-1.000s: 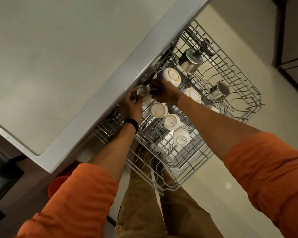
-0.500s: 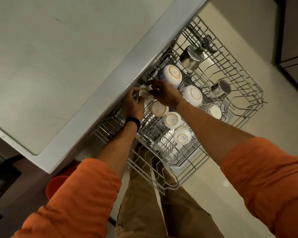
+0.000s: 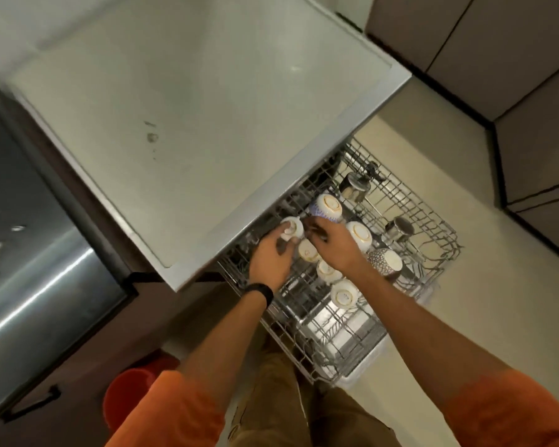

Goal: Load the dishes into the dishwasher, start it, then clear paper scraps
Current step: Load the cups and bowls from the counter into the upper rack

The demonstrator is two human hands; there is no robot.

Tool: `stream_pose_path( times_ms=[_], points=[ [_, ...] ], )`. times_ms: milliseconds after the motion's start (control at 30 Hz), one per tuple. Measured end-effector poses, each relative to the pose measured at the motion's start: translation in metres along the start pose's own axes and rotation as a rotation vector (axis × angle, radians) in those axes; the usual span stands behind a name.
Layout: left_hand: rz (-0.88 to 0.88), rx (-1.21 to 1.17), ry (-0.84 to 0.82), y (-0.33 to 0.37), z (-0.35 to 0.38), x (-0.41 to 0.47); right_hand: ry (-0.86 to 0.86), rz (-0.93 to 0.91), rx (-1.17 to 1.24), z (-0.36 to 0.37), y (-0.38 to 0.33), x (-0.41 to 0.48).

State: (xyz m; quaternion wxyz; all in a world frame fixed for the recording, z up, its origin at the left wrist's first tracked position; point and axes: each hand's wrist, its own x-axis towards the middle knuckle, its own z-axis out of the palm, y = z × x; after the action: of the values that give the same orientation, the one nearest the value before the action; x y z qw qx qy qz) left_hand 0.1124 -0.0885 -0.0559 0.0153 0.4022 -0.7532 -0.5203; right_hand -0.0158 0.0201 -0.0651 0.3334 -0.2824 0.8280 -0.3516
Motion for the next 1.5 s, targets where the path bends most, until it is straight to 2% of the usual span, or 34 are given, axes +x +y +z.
stream_pose_path(
  times_ms=[300,467,733,967,1233,1500],
  points=[
    [0.231,0.034,0.217,0.042,-0.102,-0.06,0.098,-0.211,0.147,-0.027,-0.107,-0.043],
    [0.238,0.005,0.356,0.036,-0.177,-0.071,0.086,-0.297,0.191,-0.008,-0.179,-0.04],
    [0.252,0.179,0.507,-0.016,-0.328,-0.105,0.037,-0.455,0.071,0.11,-0.304,-0.034],
    [0.231,0.17,0.628,-0.077,-0.443,-0.125,-0.083,-0.557,0.027,0.216,-0.411,-0.021],
    [0.122,0.153,0.769,-0.125,-0.523,-0.132,-0.202,-0.591,-0.008,0.3,-0.5,0.03],
    [0.02,0.137,0.89,-0.147,-0.583,-0.1,-0.253,-0.57,-0.008,0.374,-0.568,0.12]
  ],
)
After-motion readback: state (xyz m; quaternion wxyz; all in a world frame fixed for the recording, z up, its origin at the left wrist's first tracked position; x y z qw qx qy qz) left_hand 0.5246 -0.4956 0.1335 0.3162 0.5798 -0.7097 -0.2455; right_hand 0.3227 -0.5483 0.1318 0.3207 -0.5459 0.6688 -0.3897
